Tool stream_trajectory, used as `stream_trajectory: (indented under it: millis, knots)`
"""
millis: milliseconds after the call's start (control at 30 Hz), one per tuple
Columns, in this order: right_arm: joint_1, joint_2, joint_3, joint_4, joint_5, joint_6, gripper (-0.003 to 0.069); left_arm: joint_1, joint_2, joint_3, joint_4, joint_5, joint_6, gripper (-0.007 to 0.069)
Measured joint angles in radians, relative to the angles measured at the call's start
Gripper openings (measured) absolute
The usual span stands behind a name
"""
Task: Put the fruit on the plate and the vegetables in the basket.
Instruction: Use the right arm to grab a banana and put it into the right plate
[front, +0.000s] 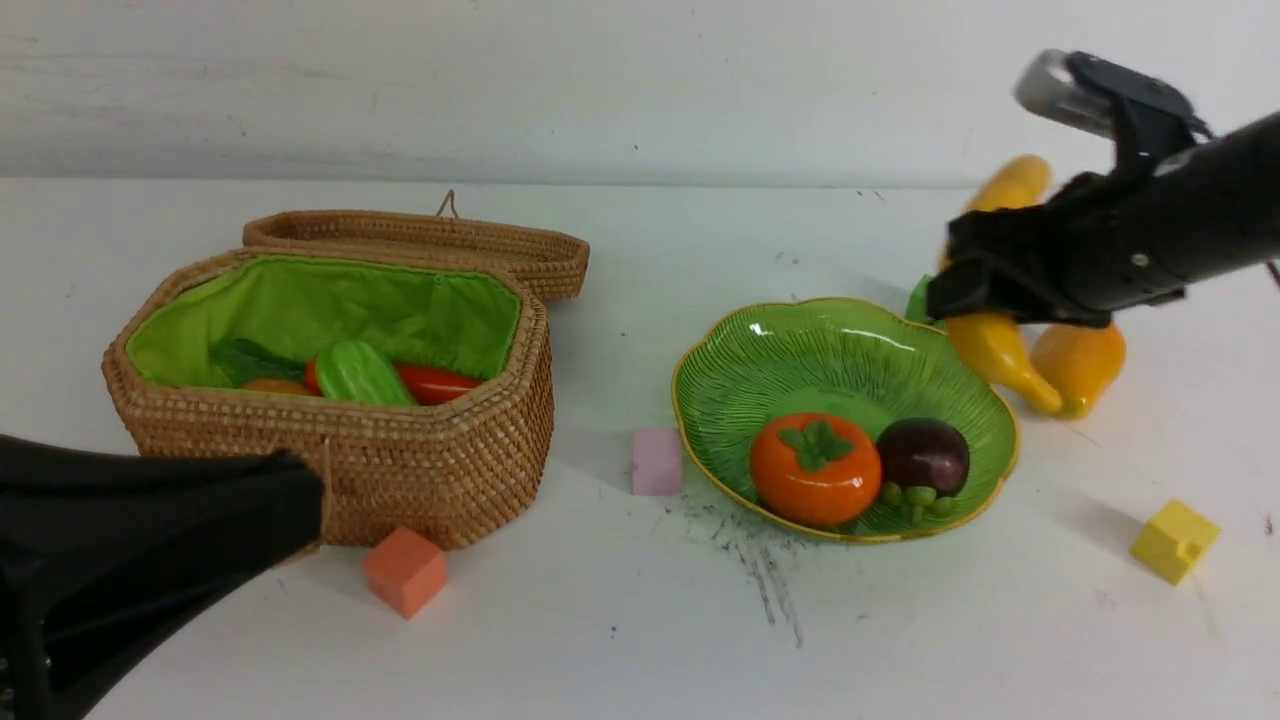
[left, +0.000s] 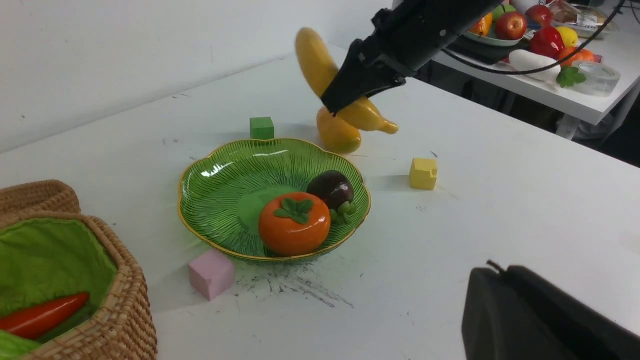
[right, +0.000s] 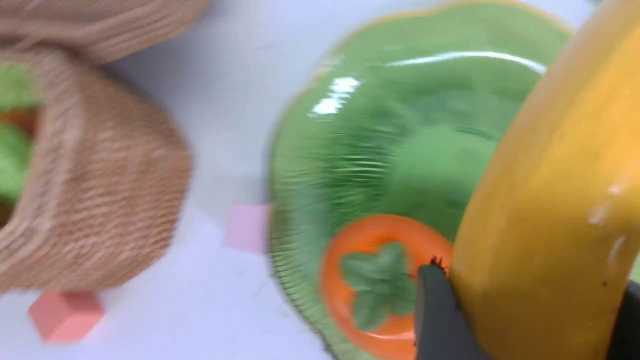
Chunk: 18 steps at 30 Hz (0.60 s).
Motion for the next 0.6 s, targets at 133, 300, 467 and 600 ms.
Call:
stream_trajectory:
  millis: [133,300,467,600]
  knots:
    - [0.043,0.1,-0.048,0.005,-0.009,-0.063,0.0321,0.0,0.0,0.0,0.001,-0.001,0.0,-0.0007]
    - [0.044,0.212,-0.102,0.004,0.03,-0.069,0.0321,0.0,0.0,0.0,0.002,-0.001,0.0,-0.0005]
    - [0.044,0.232,-0.112,0.004,0.056,-0.069,0.0321,0.0,0.0,0.0,0.003,-0.002,0.0,-0.0002]
    - [0.044,0.232,-0.113,0.005,0.072,-0.06,0.0398,0.0,0.0,0.0,0.003,-0.002,0.0,-0.0002]
